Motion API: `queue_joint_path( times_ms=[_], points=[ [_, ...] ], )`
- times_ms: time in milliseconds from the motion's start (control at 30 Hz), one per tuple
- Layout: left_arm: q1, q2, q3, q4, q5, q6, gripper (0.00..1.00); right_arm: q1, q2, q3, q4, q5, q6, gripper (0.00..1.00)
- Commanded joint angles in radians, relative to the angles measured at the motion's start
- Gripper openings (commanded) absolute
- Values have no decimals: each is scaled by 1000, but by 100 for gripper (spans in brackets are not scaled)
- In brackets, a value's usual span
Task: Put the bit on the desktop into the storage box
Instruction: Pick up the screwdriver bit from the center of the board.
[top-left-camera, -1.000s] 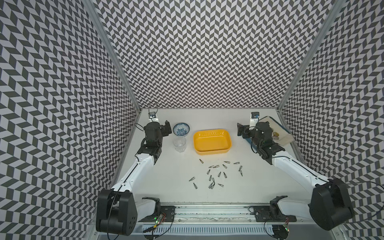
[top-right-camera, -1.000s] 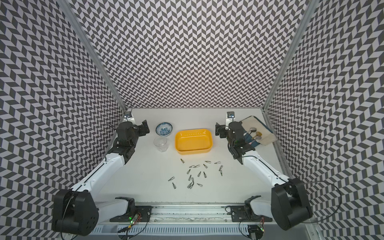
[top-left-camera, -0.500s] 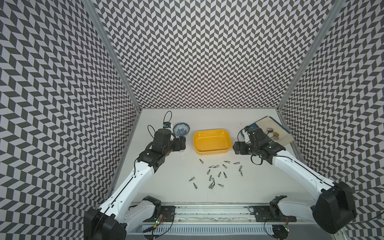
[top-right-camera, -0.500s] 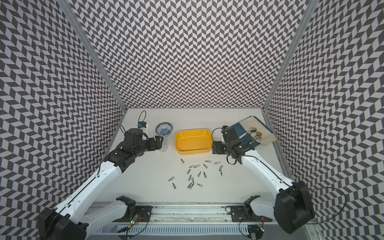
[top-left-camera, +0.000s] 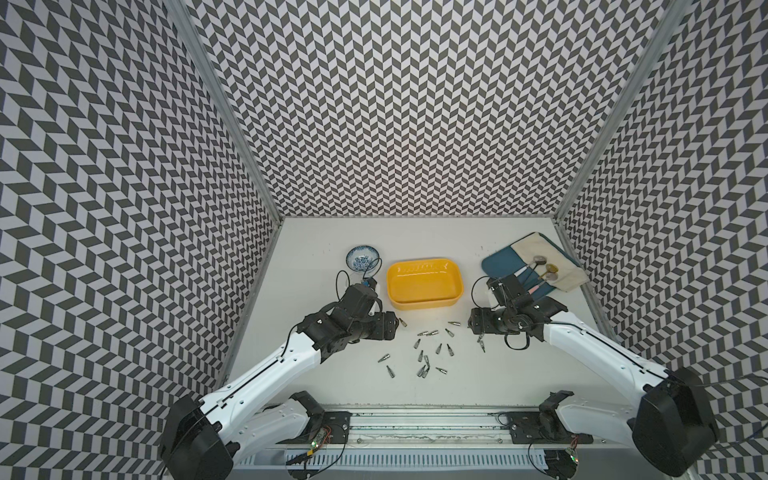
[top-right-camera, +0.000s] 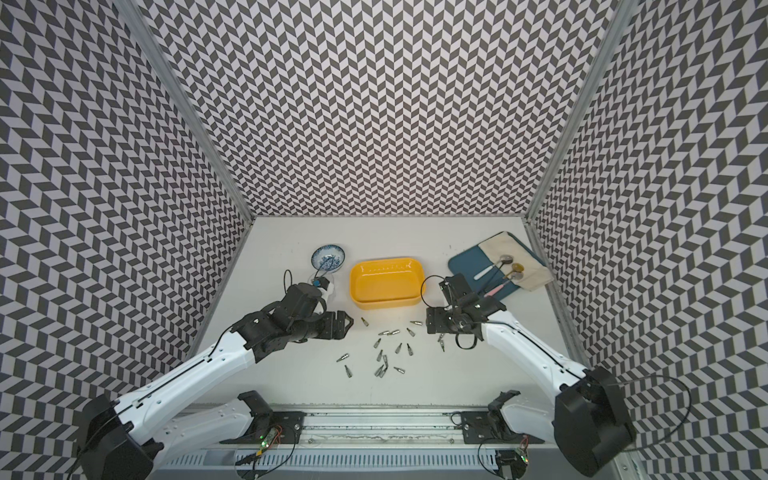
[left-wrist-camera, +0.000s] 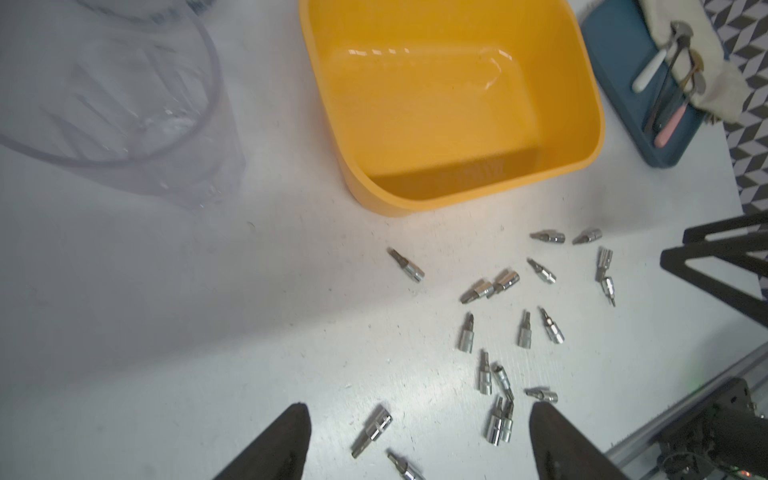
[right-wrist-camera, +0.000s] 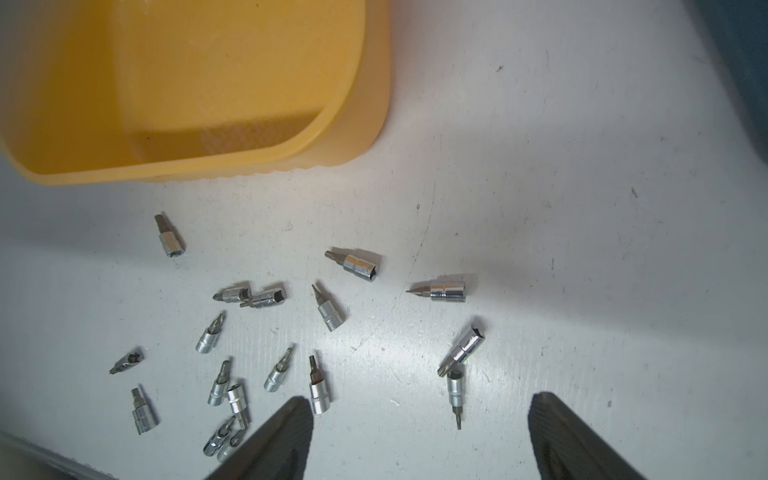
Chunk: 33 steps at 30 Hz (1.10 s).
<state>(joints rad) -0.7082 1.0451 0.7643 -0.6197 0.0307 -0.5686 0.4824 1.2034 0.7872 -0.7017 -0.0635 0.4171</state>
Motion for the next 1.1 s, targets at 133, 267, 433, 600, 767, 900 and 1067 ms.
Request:
queue_joint_path(
  times_ms=[133,267,433,600,767,900,1067],
  points=[
    [-79,46,-47,-31,-8,-68,85,25,-18,-25,-23,3,66,77],
    [-86,59,-47,-28,-10,-75,85,51,35,-35,-23,15,85,70],
    [-86,51,-59,-20,2,-91,86,74,86,-43,-21,45,121,68],
    [-88,38,-62,-16,0,-97,86,82,79,-78,10,63,165,64],
    [-88,40,-66,-9,6,-91,86,84,86,-99,34,70,183,61],
    [-88,46,-68,-3,9,-90,86,85,109,-108,45,86,184,58],
    [-88,50,-73,4,10,-89,86,85,143,-105,56,102,179,54]
  ],
)
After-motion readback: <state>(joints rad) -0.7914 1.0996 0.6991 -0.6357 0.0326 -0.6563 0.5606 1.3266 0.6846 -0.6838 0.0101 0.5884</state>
